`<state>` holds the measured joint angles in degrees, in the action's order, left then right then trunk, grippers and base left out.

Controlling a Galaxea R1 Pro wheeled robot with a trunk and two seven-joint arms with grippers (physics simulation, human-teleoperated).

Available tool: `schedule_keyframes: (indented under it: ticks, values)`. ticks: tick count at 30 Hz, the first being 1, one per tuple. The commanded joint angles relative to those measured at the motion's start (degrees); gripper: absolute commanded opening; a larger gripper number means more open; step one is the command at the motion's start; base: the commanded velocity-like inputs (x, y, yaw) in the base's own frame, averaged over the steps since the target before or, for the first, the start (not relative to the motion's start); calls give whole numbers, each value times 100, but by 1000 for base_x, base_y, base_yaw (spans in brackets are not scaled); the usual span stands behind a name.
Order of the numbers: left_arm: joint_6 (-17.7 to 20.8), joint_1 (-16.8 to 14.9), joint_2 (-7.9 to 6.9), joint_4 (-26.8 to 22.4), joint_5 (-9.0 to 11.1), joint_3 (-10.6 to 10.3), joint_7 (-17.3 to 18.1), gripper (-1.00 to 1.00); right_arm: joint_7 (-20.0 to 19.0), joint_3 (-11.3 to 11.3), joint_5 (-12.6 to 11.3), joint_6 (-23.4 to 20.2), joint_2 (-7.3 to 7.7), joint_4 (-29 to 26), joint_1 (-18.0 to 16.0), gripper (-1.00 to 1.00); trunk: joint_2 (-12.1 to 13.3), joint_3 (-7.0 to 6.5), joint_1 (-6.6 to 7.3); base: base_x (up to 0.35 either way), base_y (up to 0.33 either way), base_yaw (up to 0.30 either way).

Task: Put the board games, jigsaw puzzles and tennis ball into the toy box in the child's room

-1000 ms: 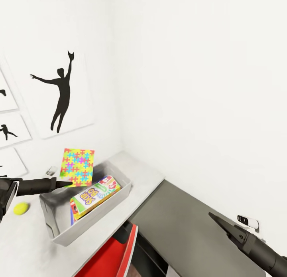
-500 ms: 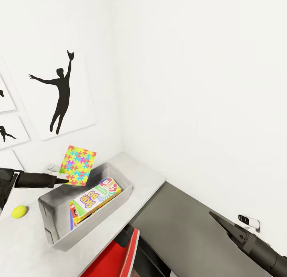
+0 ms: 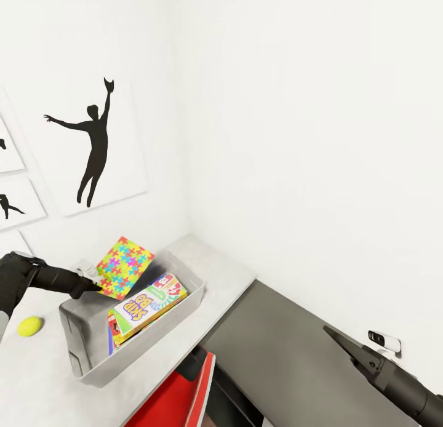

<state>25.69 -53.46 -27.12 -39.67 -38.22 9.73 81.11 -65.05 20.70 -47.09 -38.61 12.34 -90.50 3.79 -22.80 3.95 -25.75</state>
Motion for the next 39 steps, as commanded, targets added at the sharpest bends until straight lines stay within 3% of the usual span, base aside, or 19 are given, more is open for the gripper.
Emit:
schedule_keyframes:
  ticks: [1,7,13,23,30,39]
  values:
    - [31,-6,2,-6,-62,-33,51,-100,9,1,-37,-43,3,-3,-1,100,-12,12,-4,0,0,0]
    - [-37,-8,-14,-69,-91,-146,308,-100,10,-2,-37,-48,5,-3,-1,100,-12,12,-4,0,0,0]
    - [-70,-7,-26,-523,-114,-174,889,-100,17,0,-37,-56,3,-3,-1,100,-12,12,-4,0,0,0]
    - [-80,-8,-89,-687,-182,-215,889,-100,17,-2,-37,-43,1,-3,-1,100,-12,12,-4,0,0,0]
    - [-106,-6,-130,-707,-338,-697,889,-100,19,4,-37,-49,4,-3,-1,100,-12,26,-4,0,0,0]
    - [-328,-2,-135,-717,-352,-850,889,-100,19,4,-37,-57,5,-3,-1,100,-12,81,-4,0,0,0]
